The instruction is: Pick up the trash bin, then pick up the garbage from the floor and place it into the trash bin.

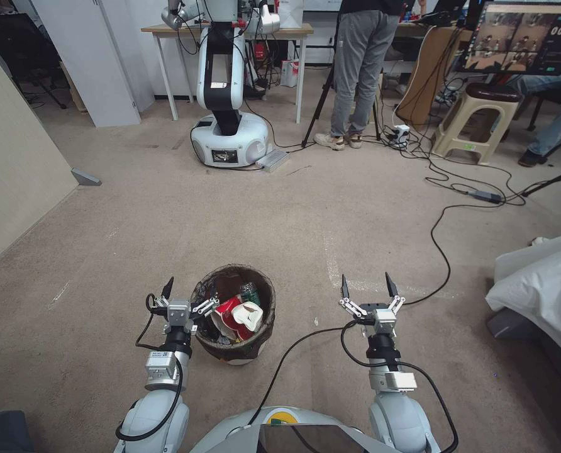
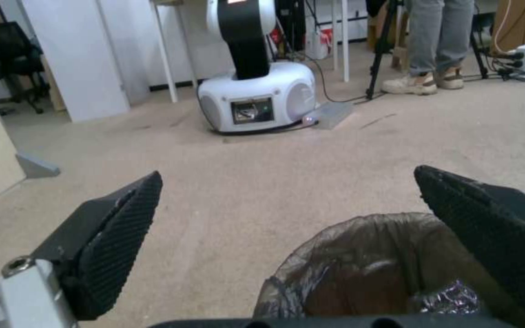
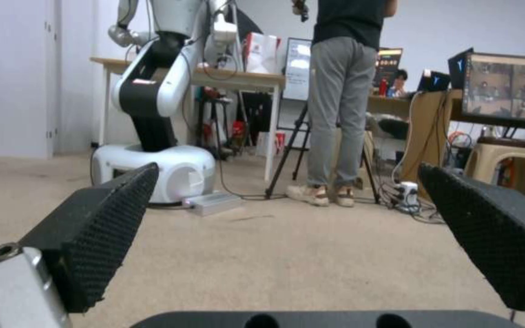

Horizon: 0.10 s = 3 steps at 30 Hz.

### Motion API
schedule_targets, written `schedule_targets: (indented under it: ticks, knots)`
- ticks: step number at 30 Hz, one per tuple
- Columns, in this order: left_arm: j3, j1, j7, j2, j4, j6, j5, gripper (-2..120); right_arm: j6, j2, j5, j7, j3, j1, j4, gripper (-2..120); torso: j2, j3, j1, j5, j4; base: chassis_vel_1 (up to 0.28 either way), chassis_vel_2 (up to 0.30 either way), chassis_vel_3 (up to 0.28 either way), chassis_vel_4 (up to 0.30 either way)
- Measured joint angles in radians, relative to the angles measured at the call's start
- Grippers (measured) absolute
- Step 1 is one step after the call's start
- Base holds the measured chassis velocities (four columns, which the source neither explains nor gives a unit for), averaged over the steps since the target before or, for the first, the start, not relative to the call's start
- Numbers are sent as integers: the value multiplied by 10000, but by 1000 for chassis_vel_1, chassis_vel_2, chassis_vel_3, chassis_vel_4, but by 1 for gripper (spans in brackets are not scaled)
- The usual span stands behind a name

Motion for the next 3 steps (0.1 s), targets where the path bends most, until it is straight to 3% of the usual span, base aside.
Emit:
schedule_targets:
  ticks: [3]
  knots:
    - [0, -1, -2, 0, 0, 12, -7, 100, -1, 0, 0, -1, 0, 0, 1, 100, 0, 0, 0, 0, 0, 0, 0, 0, 0]
